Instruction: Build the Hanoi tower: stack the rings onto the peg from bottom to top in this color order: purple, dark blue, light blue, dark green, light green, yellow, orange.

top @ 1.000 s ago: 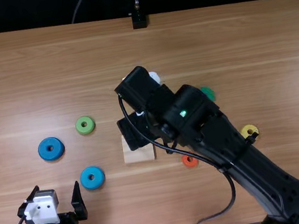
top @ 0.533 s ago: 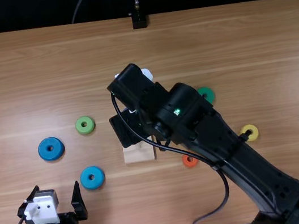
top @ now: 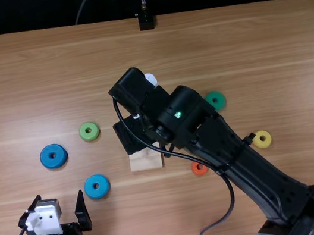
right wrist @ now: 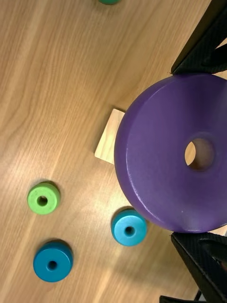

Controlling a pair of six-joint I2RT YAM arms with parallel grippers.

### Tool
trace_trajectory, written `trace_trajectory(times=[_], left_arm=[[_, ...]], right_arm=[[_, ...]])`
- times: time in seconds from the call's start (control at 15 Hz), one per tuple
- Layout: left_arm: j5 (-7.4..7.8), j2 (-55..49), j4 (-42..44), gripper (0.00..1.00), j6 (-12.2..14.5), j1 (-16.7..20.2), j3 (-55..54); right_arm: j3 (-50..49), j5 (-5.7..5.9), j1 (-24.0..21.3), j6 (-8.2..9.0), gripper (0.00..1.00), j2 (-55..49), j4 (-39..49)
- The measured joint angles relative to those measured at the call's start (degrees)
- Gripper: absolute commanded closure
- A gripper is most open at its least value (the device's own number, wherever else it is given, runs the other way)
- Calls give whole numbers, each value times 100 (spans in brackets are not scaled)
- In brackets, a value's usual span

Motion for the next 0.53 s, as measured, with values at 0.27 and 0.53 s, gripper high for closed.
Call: trace_trajectory(times=[0.27,0.53], left_arm=[[-2,0,2,0,0,0,0],[0,0,0,0,-2,0,0]], right_arm=[[-2,-4,0,2,100,313,2],[-7,-4,0,13,100,369,0]])
